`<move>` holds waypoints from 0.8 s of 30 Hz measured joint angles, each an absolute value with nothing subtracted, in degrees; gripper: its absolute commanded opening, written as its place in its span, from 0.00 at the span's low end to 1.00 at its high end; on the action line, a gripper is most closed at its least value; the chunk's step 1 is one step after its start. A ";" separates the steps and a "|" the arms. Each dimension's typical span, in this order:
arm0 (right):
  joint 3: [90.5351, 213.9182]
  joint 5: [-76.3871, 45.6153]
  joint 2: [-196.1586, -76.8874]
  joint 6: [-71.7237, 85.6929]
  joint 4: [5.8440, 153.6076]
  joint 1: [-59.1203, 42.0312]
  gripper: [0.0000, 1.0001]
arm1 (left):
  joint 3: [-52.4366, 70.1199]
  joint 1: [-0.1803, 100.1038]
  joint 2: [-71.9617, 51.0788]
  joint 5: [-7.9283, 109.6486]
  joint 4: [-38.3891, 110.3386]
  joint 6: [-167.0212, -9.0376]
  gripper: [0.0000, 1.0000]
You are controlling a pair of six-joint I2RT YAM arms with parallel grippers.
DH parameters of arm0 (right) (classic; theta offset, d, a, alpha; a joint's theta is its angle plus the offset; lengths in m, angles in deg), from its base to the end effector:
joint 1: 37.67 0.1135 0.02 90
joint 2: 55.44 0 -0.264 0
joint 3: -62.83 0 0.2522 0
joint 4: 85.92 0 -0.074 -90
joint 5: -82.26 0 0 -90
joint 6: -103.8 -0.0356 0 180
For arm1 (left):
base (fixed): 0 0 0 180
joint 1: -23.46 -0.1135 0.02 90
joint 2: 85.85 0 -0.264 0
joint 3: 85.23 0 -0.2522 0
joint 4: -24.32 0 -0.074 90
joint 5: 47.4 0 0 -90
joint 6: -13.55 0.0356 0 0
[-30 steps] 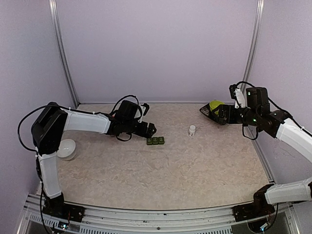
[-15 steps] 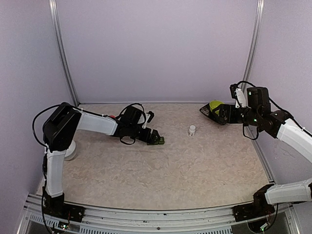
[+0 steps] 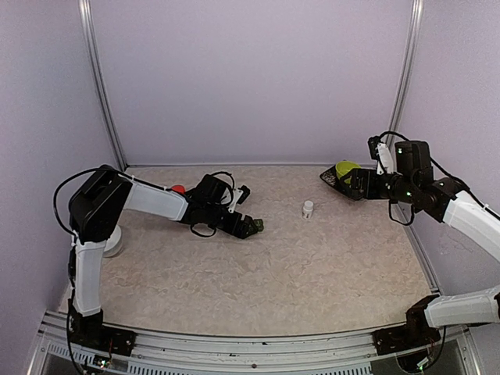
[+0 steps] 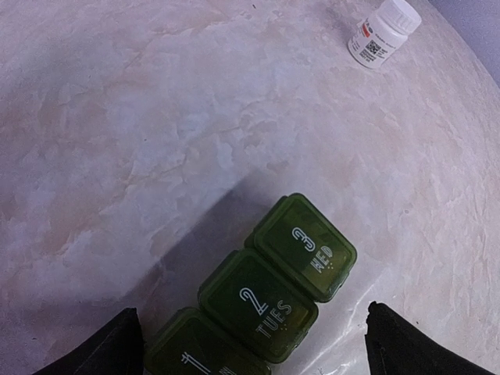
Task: Sort the pills into containers
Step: Pick up the pill container from the center of the board.
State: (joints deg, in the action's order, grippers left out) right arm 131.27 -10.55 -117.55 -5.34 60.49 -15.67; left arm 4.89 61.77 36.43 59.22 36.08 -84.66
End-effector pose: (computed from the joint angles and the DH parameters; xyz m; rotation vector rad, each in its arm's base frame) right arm 0.2261 0.0932 0.3245 -0.0831 2.0812 0.4939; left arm 0.3480 -0.2879 0.1262 0.7719 2.2958 -0.7281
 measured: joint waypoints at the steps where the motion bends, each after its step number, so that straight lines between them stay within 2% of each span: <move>1: 131.09 -10.55 -117.53 -5.34 60.49 -15.67 1.00 | 5.20 61.88 36.41 59.29 35.84 -84.20 0.92; 15: 129.76 -10.73 -117.35 -5.38 60.55 -15.67 1.00 | 8.11 63.17 35.36 57.95 33.94 -80.79 0.70; 19: 129.39 -10.75 -117.33 -5.38 60.68 -15.67 1.00 | 8.13 64.06 35.36 55.72 34.05 -79.76 0.55; 24: 129.23 -10.79 -117.24 -5.38 60.73 -15.67 1.00 | 8.50 64.94 35.36 52.99 33.94 -78.78 0.52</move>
State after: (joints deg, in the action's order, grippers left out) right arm 129.23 -10.79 -117.24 -5.38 60.73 -15.67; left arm 8.50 64.94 35.36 52.99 33.94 -78.78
